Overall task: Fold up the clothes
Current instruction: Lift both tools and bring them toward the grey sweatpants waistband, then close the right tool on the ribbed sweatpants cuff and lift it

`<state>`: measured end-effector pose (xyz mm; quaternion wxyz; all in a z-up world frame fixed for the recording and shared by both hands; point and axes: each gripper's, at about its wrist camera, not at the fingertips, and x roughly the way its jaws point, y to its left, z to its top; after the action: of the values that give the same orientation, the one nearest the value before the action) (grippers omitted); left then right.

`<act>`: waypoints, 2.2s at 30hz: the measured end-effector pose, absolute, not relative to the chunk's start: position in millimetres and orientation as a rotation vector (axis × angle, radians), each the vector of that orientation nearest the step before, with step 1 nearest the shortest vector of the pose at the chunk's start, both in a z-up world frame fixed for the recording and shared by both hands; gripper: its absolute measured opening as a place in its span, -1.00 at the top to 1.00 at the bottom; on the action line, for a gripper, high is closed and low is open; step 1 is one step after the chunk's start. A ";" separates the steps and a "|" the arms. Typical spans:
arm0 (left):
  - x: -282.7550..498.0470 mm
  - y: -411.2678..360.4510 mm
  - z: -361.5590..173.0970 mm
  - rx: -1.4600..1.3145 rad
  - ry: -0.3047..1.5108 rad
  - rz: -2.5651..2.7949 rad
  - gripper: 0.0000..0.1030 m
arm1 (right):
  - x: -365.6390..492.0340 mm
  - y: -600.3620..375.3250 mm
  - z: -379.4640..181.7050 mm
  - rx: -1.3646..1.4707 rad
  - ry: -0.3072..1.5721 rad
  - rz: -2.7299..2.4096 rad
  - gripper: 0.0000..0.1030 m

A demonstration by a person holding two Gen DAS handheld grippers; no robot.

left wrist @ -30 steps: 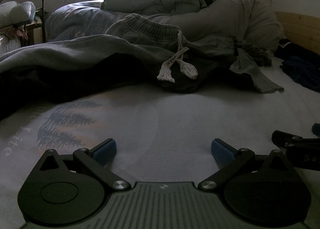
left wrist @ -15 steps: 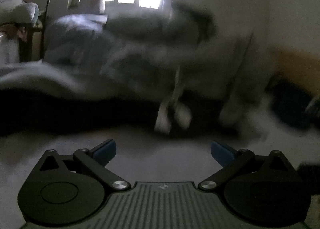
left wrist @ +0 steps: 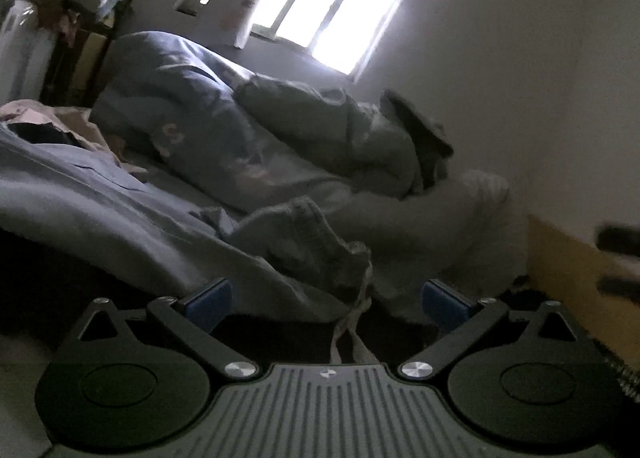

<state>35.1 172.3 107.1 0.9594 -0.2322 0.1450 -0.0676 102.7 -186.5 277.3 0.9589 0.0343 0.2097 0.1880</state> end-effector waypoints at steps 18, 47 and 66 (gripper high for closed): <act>57.0 199.4 91.0 -0.565 0.376 -0.074 -1.00 | 275.2 -33.5 209.2 -0.286 0.463 0.544 -0.97; 76.7 203.9 69.7 -0.616 0.481 -0.187 -1.00 | 340.1 31.9 126.3 -0.542 0.575 0.626 -0.41; 62.9 223.9 79.7 -0.695 0.390 -0.200 -1.00 | 274.4 -51.1 225.7 -0.099 0.448 0.458 0.79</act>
<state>62.9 223.9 79.7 0.9169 -0.3376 0.1894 -0.0971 274.4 -51.1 225.7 0.9480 -0.0484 0.2200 0.2249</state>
